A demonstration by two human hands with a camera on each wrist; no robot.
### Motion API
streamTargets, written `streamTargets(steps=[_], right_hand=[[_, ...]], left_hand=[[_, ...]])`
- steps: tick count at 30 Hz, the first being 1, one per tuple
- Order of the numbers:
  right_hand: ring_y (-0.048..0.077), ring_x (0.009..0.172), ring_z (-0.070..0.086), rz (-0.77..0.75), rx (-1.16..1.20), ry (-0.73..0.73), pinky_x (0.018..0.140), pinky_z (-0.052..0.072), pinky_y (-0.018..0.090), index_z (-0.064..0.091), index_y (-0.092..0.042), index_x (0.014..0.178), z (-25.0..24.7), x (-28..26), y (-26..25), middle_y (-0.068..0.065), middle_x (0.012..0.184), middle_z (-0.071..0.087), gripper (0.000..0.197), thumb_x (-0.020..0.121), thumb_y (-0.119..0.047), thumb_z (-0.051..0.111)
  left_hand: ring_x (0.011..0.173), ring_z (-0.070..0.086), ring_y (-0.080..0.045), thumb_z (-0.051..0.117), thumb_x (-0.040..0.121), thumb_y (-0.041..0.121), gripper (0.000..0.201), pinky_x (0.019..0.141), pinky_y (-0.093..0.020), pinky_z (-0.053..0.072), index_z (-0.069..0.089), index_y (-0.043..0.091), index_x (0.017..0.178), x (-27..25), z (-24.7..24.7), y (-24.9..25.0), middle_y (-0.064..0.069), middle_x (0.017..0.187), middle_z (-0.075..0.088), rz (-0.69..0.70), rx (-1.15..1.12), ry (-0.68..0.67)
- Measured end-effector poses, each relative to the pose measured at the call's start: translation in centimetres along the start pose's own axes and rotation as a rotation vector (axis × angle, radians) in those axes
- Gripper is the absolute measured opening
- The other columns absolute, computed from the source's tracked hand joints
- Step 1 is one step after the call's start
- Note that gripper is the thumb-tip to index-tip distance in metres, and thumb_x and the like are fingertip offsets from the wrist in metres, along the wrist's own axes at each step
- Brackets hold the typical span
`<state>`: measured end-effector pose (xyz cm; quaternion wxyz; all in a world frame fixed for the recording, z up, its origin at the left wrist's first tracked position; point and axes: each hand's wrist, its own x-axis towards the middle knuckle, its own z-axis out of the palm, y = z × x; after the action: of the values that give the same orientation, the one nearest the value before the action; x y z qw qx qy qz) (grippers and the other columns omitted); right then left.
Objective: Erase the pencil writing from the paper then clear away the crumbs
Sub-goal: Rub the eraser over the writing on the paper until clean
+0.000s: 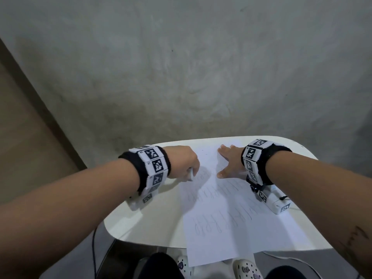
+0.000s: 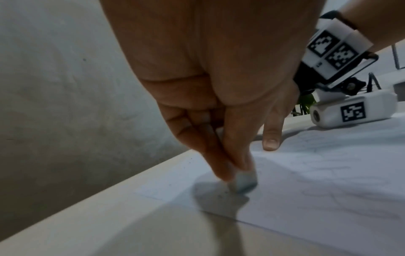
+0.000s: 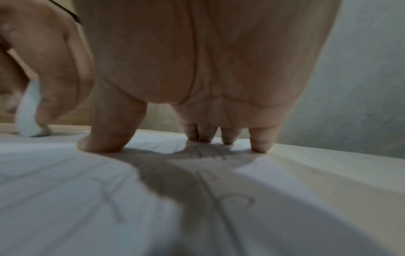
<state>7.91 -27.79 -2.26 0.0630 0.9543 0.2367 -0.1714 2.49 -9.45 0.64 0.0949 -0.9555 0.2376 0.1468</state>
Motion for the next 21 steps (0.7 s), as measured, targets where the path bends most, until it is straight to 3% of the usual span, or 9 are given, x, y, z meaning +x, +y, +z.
streamTargets(steps=[3, 8, 13, 17, 21], right_hand=[[0.027, 0.145, 0.016, 0.001, -0.007, 0.005, 0.116, 0.020, 0.043, 0.012, -0.010, 0.151, 0.0, 0.0, 0.0, 0.002, 0.160, 0.011, 0.091, 0.086, -0.057, 0.053], [0.029, 0.141, 0.024, 0.007, -0.017, 0.024, 0.113, 0.025, 0.043, 0.020, -0.009, 0.148, -0.1, -0.1, -0.1, 0.007, 0.156, 0.020, 0.086, 0.085, -0.057, 0.053], [0.028, 0.143, 0.022, 0.010, -0.008, 0.020, 0.114, 0.023, 0.045, 0.018, -0.010, 0.149, 0.2, 0.2, 0.0, 0.004, 0.157, 0.018, 0.089, 0.084, -0.059, 0.054], [0.027, 0.143, 0.021, 0.005, -0.018, 0.032, 0.114, 0.023, 0.044, 0.017, -0.011, 0.150, 0.3, 0.0, 0.1, 0.001, 0.158, 0.016, 0.089, 0.084, -0.060, 0.052], [0.028, 0.143, 0.022, 0.006, 0.004, 0.049, 0.114, 0.024, 0.044, 0.020, -0.010, 0.149, 0.3, -0.3, -0.1, 0.004, 0.157, 0.019, 0.088, 0.084, -0.058, 0.054]], left_hand=[[0.090, 0.057, -0.018, 0.055, 0.087, 0.007, 0.027, 0.071, -0.022, 0.036, 0.070, 0.021, 0.105, -0.1, -1.1, -0.2, 0.001, 0.104, 0.069, -0.008, 0.079, -0.073], [0.105, 0.061, -0.026, 0.055, 0.088, 0.011, 0.031, 0.082, -0.028, 0.045, 0.067, 0.021, 0.115, 3.1, -2.4, 0.9, -0.003, 0.112, 0.068, -0.017, 0.025, 0.207], [0.093, 0.062, -0.026, 0.057, 0.083, 0.014, 0.021, 0.079, -0.029, 0.048, 0.071, 0.018, 0.099, 2.7, -0.5, 0.2, -0.002, 0.099, 0.069, 0.037, -0.029, 0.132], [0.090, 0.058, -0.018, 0.061, 0.087, 0.015, 0.021, 0.072, -0.021, 0.038, 0.070, 0.020, 0.105, 0.8, -0.9, -0.8, 0.002, 0.102, 0.069, 0.013, 0.034, -0.051], [0.097, 0.062, -0.027, 0.057, 0.086, 0.014, 0.026, 0.084, -0.035, 0.051, 0.068, 0.021, 0.108, 2.6, -1.8, 0.6, -0.002, 0.107, 0.068, 0.003, 0.016, 0.101]])
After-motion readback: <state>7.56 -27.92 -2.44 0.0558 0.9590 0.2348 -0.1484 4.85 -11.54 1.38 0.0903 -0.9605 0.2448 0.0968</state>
